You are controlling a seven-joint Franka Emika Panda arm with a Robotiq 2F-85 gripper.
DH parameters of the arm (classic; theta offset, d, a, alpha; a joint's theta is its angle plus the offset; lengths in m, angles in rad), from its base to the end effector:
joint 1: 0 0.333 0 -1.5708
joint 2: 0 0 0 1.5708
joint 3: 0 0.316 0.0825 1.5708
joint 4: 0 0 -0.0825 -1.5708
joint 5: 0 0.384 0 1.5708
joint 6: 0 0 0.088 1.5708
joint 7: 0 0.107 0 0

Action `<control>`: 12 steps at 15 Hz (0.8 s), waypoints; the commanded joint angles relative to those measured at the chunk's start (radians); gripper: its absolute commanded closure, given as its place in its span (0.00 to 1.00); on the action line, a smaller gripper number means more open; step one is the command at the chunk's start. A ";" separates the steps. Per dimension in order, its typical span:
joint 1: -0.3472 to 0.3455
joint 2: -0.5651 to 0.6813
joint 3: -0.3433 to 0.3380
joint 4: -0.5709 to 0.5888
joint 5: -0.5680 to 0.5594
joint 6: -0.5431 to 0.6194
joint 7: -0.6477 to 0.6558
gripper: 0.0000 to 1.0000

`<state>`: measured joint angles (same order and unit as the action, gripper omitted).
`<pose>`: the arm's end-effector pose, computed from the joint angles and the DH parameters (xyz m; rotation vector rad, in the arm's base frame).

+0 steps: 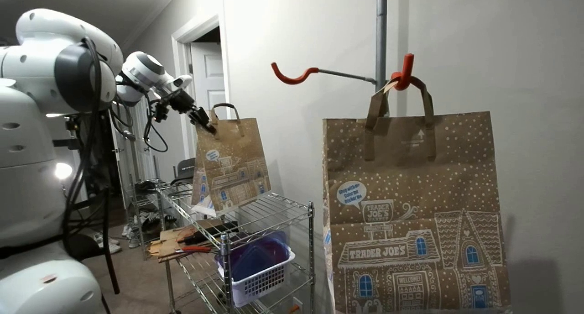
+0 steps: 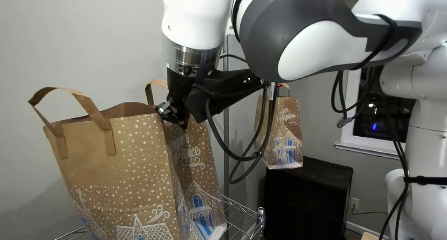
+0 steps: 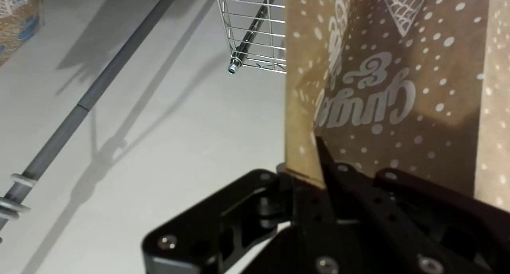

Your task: Hang the paper bags on the rack

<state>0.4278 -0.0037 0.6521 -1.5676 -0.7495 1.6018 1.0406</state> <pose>0.3245 0.4579 0.6585 2.6500 0.0651 0.9368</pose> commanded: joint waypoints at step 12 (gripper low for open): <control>-0.130 -0.161 -0.319 -0.103 0.226 0.103 -0.178 0.96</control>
<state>0.3407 -0.0887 0.3958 -1.5884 -0.6195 1.6302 0.9709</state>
